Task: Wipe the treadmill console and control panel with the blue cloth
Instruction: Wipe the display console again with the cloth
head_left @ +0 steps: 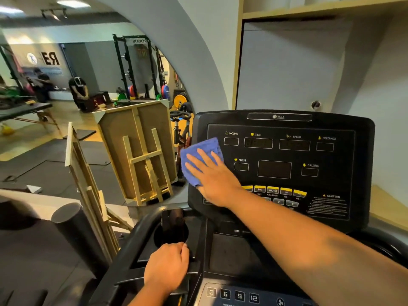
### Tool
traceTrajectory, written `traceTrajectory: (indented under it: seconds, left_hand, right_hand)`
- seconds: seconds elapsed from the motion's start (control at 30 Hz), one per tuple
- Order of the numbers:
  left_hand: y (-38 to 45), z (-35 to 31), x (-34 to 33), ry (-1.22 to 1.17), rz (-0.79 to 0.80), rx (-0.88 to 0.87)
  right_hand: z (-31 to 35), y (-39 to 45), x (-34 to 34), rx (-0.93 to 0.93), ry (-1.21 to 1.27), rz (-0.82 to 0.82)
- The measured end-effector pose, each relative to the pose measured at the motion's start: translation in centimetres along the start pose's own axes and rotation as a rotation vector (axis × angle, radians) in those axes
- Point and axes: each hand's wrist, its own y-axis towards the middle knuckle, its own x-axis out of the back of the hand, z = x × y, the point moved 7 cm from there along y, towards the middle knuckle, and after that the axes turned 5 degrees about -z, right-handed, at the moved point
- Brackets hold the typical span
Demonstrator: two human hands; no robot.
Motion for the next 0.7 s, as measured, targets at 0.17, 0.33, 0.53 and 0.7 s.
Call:
traceTrajectory:
  seconds: [0.17,0.33,0.53,0.7]
  left_hand:
    - [0.1,0.2,0.3,0.022,0.020,0.014]
    - [-0.1,-0.1,0.3,0.017,0.034,0.020]
    - [0.6,0.5,0.0,0.033,0.050,0.053]
    - [0.8,1.1,-0.4,0.058,0.073,0.065]
  right_hand:
    - [-10.1,-1.8,3.5,-0.406,-0.027,-0.183]
    - [-4.1,-9.7,-0.4,-0.214,-0.024,-0.085]
    - [-8.1,-4.2,1.7,-0.175,-0.072,-0.091]
    - [-16.7,-11.4,4.2,-0.672,-0.024,-0.196]
